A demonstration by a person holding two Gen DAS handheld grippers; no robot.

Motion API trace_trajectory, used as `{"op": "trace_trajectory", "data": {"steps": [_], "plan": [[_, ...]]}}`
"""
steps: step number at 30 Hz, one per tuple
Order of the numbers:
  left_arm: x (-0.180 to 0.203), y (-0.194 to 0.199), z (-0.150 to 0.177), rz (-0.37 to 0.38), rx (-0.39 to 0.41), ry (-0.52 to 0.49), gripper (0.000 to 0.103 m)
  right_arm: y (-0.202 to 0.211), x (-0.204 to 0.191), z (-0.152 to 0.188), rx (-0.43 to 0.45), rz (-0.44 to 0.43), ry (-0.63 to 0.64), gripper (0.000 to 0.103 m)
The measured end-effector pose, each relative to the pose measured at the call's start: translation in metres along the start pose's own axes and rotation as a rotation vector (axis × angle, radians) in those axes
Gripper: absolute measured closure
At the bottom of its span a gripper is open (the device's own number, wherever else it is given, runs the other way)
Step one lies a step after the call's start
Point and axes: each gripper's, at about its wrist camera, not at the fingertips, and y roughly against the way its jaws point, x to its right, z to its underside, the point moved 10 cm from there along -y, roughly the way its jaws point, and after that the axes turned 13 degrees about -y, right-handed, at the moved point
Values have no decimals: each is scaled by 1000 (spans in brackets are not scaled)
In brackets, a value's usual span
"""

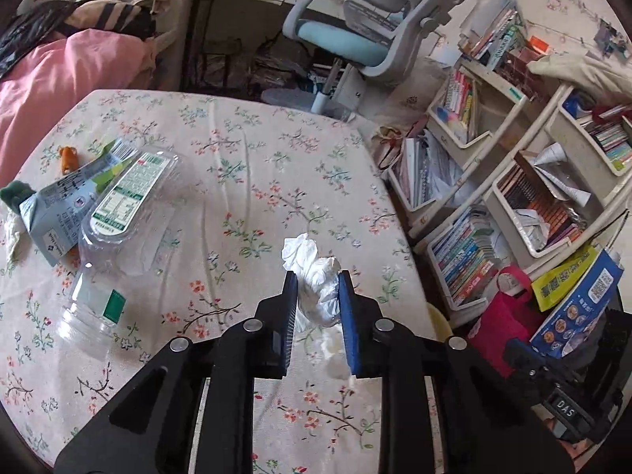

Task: Collect trash
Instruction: 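Carry tissue in left tool to yellow bin and release it while right holds peel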

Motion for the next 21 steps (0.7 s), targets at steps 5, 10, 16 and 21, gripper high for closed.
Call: {"op": "trace_trajectory", "data": {"steps": [5, 10, 16, 21], "plan": [[47, 1, -5, 99, 14, -87, 83, 3, 2, -2, 12, 12, 2, 81], [94, -10, -2, 146, 0, -138, 83, 15, 17, -8, 45, 35, -25, 81], [133, -35, 9, 180, -35, -155, 83, 19, 31, -7, 42, 42, -48, 81], [173, -58, 17, 271, -68, -183, 70, 20, 47, -4, 35, 60, -73, 81]]}}
